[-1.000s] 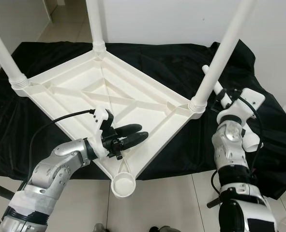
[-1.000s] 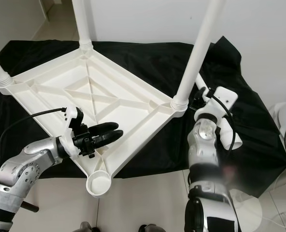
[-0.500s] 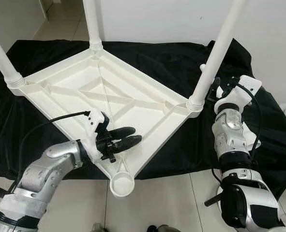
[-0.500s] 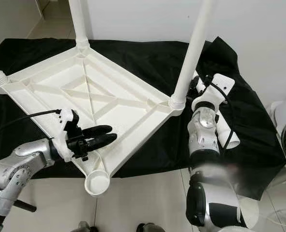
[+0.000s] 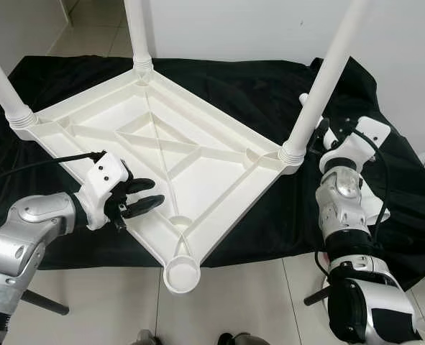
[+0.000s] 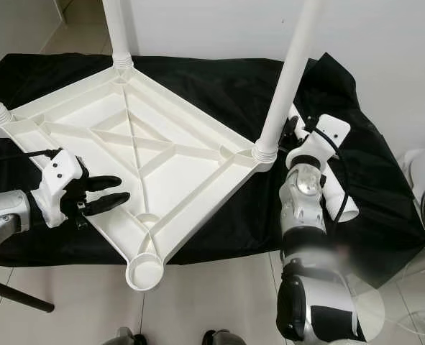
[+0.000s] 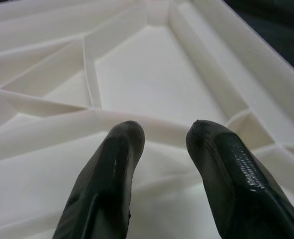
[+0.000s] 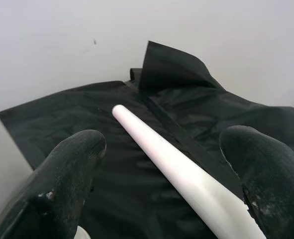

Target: Building children table

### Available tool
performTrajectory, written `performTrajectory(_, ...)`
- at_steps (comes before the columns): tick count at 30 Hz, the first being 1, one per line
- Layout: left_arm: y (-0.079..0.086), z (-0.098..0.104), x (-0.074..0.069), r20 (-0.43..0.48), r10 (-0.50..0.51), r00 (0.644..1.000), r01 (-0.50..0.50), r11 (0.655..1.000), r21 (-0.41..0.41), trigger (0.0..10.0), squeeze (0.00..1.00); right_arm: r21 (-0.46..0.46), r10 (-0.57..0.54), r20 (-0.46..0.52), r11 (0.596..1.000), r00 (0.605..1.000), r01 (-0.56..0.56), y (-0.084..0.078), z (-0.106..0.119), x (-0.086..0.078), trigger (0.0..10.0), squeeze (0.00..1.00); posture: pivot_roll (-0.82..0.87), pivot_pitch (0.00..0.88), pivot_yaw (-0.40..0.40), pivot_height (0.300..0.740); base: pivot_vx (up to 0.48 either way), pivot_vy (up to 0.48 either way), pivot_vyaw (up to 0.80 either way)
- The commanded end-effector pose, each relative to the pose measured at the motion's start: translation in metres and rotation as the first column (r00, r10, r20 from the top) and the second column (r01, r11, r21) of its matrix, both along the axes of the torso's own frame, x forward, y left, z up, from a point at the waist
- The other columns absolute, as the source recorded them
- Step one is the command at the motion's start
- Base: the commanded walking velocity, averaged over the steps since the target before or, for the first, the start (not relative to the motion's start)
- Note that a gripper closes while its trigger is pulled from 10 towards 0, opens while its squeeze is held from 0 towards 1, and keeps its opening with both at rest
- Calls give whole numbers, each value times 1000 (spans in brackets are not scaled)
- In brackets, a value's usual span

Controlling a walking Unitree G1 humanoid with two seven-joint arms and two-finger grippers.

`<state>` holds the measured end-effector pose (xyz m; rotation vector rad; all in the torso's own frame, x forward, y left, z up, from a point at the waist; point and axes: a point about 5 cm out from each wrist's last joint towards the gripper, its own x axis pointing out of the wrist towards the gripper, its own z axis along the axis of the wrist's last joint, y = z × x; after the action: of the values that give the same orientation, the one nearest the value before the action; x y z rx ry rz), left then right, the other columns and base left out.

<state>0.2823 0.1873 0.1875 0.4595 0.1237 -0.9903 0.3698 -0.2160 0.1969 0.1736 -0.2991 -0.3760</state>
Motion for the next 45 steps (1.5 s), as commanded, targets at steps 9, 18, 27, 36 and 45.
performTrajectory(9, 0, -17, -17, -54, -131, 990, 140, 966, 216, 10000, 0, 11, -22, 5, 1000, 1000, 22, -8, -3, -3, 10000, 0, 18, 147, -18, 740, 0, 0, 0)
performTrajectory(18, 6, -25, -35, -157, -172, 972, 218, 911, 350, 10000, 0, 8, 1, 17, 1000, 1000, -2, -4, 3, 1, 10000, 0, 20, 155, -12, 740, 0, 0, 0)
performTrajectory(27, -4, -28, -41, -180, -210, 961, 263, 894, 361, 10000, 0, 9, 28, 14, 1000, 1000, -28, -1, 7, 5, 10000, 0, 23, 158, -13, 740, 0, 0, 0)
performTrajectory(36, -51, -24, -44, -91, -330, 940, 342, 901, 268, 10000, 0, 8, 164, 4, 986, 986, -164, 21, 13, 18, 10000, 0, 8, 168, -7, 740, 0, 0, 0)
performTrajectory(45, -91, -13, -39, 22, -352, 936, 344, 926, 156, 10000, 0, 1, 257, -14, 966, 966, -257, 34, 18, 29, 10000, 0, -1, 174, 1, 740, 0, 0, 0)
